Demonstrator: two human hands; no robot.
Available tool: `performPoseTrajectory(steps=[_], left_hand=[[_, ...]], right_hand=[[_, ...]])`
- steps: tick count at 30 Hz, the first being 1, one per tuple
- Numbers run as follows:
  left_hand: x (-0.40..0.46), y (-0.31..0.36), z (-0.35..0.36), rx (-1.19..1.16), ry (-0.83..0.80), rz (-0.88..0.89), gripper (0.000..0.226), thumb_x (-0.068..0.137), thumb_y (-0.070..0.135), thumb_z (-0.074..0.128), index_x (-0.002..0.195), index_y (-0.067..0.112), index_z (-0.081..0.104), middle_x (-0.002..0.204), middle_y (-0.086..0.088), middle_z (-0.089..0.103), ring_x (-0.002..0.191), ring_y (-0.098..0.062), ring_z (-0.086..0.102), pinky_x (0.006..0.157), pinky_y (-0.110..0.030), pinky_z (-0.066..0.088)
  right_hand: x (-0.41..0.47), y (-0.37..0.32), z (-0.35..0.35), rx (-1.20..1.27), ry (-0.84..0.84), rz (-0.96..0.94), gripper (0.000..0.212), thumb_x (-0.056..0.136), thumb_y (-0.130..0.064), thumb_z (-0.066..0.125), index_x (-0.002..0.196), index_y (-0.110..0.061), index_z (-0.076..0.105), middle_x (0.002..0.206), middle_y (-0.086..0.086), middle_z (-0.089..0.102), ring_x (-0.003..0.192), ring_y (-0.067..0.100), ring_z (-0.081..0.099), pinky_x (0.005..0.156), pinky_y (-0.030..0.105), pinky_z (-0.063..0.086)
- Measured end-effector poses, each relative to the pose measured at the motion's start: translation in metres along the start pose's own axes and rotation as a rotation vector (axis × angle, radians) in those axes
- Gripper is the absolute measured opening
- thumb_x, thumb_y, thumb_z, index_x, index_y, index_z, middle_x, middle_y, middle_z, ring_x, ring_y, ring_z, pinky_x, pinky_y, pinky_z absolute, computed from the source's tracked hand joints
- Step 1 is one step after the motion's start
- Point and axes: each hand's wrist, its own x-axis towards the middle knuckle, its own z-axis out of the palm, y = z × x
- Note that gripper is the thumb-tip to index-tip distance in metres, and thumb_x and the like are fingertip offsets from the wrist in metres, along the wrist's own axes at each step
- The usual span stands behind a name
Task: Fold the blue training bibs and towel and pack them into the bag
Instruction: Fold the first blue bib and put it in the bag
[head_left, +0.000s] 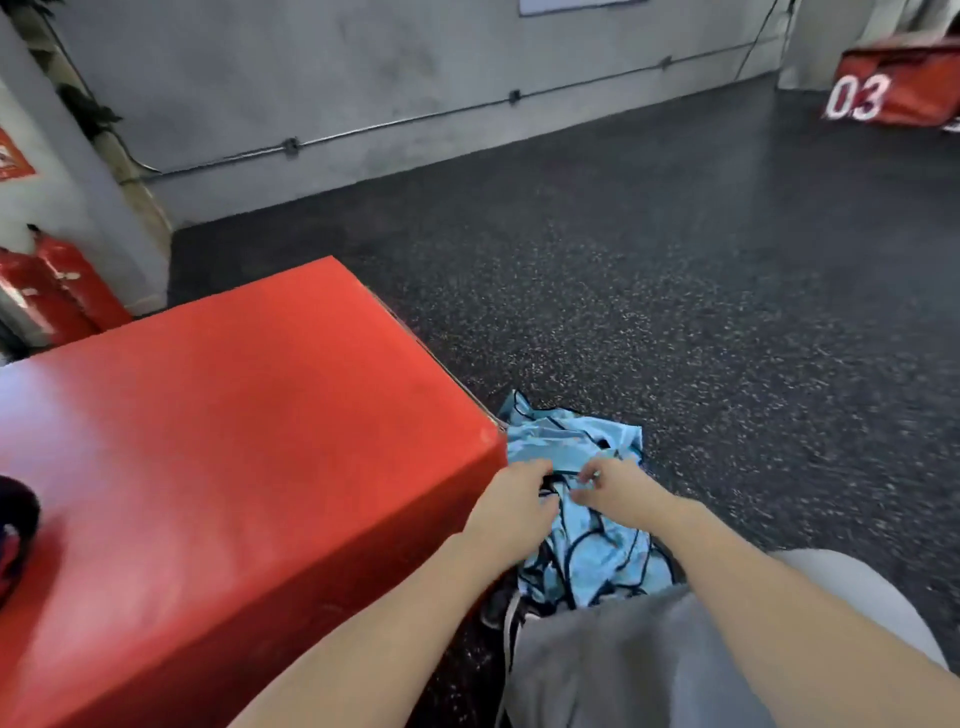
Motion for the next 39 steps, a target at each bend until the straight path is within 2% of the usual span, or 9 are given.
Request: performPoseTrajectory(steps=[4, 7, 12, 16, 25, 28, 30, 34, 39], left_hand=[[0.023, -0.010, 0.052, -0.026, -0.088, -0.104, 0.042, 0.093, 0.021, 0.060, 0.134, 0.014, 0.058, 0.115, -0.012, 0.068, 0.106, -0.028, 0.063, 0.097, -0.039, 0.048], [0.037, -0.021, 0.080, -0.073, -0.120, -0.190, 0.031, 0.091, 0.016, 0.060, 0.121, 0.010, 0.064, 0.100, -0.011, 0.070, 0.100, -0.029, 0.063, 0.091, -0.037, 0.049], [0.054, -0.043, 0.121, -0.111, -0.181, -0.351, 0.033, 0.092, 0.019, 0.061, 0.125, 0.014, 0.064, 0.105, -0.013, 0.072, 0.105, -0.032, 0.064, 0.090, -0.035, 0.048], [0.062, -0.057, 0.155, -0.145, -0.253, -0.480, 0.037, 0.091, 0.028, 0.065, 0.127, 0.020, 0.064, 0.109, -0.012, 0.072, 0.108, -0.029, 0.064, 0.093, -0.035, 0.051], [0.075, -0.065, 0.199, -0.143, -0.321, -0.574, 0.021, 0.087, 0.029, 0.065, 0.106, 0.020, 0.068, 0.103, -0.010, 0.071, 0.099, -0.031, 0.066, 0.086, -0.037, 0.055], [0.079, -0.066, 0.200, -0.128, -0.323, -0.588, 0.014, 0.087, 0.027, 0.061, 0.091, 0.015, 0.068, 0.095, -0.010, 0.071, 0.094, -0.032, 0.066, 0.079, -0.037, 0.055], [0.084, -0.066, 0.198, -0.127, -0.297, -0.582, 0.013, 0.087, 0.026, 0.059, 0.088, 0.014, 0.066, 0.094, -0.011, 0.071, 0.093, -0.034, 0.065, 0.076, -0.036, 0.053], [0.108, -0.059, 0.186, -0.154, -0.153, -0.546, 0.020, 0.092, 0.040, 0.060, 0.101, 0.022, 0.064, 0.098, -0.002, 0.069, 0.093, -0.028, 0.065, 0.071, -0.033, 0.047], [0.172, -0.052, 0.172, -0.156, 0.019, -0.472, 0.021, 0.095, 0.037, 0.058, 0.114, 0.028, 0.057, 0.104, 0.001, 0.066, 0.093, -0.025, 0.064, 0.078, -0.040, 0.054]], right_hand=[[0.031, 0.029, 0.010, 0.000, -0.057, 0.002, 0.040, 0.095, -0.043, 0.065, 0.123, -0.015, 0.063, 0.100, 0.003, 0.063, 0.090, 0.019, 0.057, 0.071, 0.028, 0.043], [0.051, 0.058, 0.022, -0.024, -0.128, 0.040, 0.033, 0.094, -0.036, 0.067, 0.115, -0.010, 0.067, 0.110, 0.009, 0.069, 0.100, 0.024, 0.063, 0.078, 0.031, 0.048], [0.073, 0.098, 0.039, -0.031, -0.249, 0.072, 0.021, 0.094, -0.027, 0.069, 0.110, -0.014, 0.070, 0.108, 0.009, 0.069, 0.082, 0.019, 0.062, 0.067, 0.028, 0.050], [0.092, 0.120, 0.056, -0.052, -0.311, 0.088, 0.012, 0.091, -0.025, 0.070, 0.103, -0.022, 0.070, 0.108, 0.008, 0.069, 0.089, 0.023, 0.067, 0.072, 0.032, 0.055], [0.121, 0.132, 0.084, -0.044, -0.351, 0.039, 0.029, 0.086, -0.012, 0.060, 0.098, -0.036, 0.069, 0.095, -0.004, 0.068, 0.085, 0.017, 0.066, 0.075, 0.033, 0.057], [0.126, 0.122, 0.081, 0.038, -0.288, 0.019, 0.016, 0.090, -0.019, 0.065, 0.103, -0.025, 0.073, 0.084, -0.004, 0.066, 0.075, 0.014, 0.061, 0.065, 0.025, 0.049], [0.133, 0.112, 0.073, 0.150, -0.157, 0.038, 0.011, 0.091, -0.026, 0.065, 0.100, -0.024, 0.071, 0.077, -0.001, 0.068, 0.069, 0.020, 0.063, 0.064, 0.032, 0.051], [0.162, 0.102, 0.050, 0.206, 0.088, 0.082, 0.013, 0.097, -0.032, 0.057, 0.103, -0.025, 0.067, 0.083, -0.004, 0.069, 0.074, 0.021, 0.064, 0.068, 0.035, 0.053], [0.203, 0.126, 0.030, 0.127, 0.147, 0.159, 0.019, 0.097, -0.033, 0.055, 0.108, -0.021, 0.067, 0.093, -0.003, 0.069, 0.078, 0.021, 0.064, 0.072, 0.036, 0.054]])
